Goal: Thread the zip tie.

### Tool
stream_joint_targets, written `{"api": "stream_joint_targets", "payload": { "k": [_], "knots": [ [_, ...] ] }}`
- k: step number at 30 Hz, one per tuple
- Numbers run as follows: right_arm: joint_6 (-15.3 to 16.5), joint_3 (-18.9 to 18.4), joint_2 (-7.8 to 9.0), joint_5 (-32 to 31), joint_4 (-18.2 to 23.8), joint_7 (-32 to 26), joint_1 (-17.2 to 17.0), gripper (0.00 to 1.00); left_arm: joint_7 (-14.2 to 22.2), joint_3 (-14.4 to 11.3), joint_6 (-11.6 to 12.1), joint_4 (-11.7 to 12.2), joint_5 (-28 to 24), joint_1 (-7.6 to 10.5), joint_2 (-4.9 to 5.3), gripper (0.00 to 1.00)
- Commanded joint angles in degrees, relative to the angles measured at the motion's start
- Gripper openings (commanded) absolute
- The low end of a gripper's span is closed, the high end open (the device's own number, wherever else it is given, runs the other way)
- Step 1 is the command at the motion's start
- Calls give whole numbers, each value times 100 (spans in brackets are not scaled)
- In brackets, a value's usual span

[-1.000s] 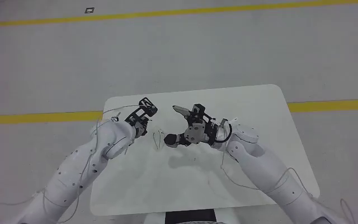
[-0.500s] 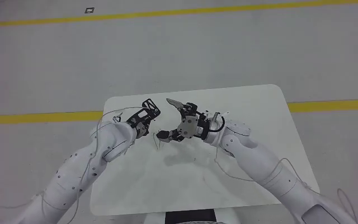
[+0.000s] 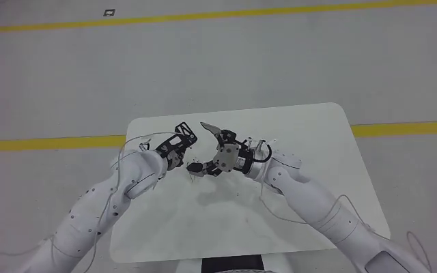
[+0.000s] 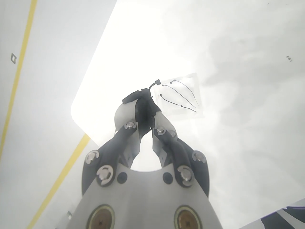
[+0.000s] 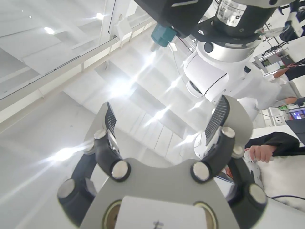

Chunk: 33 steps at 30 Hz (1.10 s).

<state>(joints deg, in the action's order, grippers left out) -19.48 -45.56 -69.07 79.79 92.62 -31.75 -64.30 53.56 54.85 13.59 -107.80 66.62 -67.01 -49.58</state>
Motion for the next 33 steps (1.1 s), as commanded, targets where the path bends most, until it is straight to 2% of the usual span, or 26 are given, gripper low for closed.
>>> {"api": "stream_joint_targets", "payload": {
  "k": [1, 3, 27, 33],
  "knots": [
    [0, 19, -32, 47, -51, 98, 30, 100, -11, 50, 4, -29, 4, -44, 10, 0],
    [0, 41, -63, 88, -67, 164, 47, 100, -11, 106, 52, -70, 73, -96, 28, 0],
    [0, 41, -63, 88, -67, 164, 47, 100, -11, 106, 52, -70, 73, -96, 28, 0],
    [0, -203, -21, -100, 171, 277, -191, 100, -11, 106, 52, -70, 73, -96, 28, 0]
  ]
}}
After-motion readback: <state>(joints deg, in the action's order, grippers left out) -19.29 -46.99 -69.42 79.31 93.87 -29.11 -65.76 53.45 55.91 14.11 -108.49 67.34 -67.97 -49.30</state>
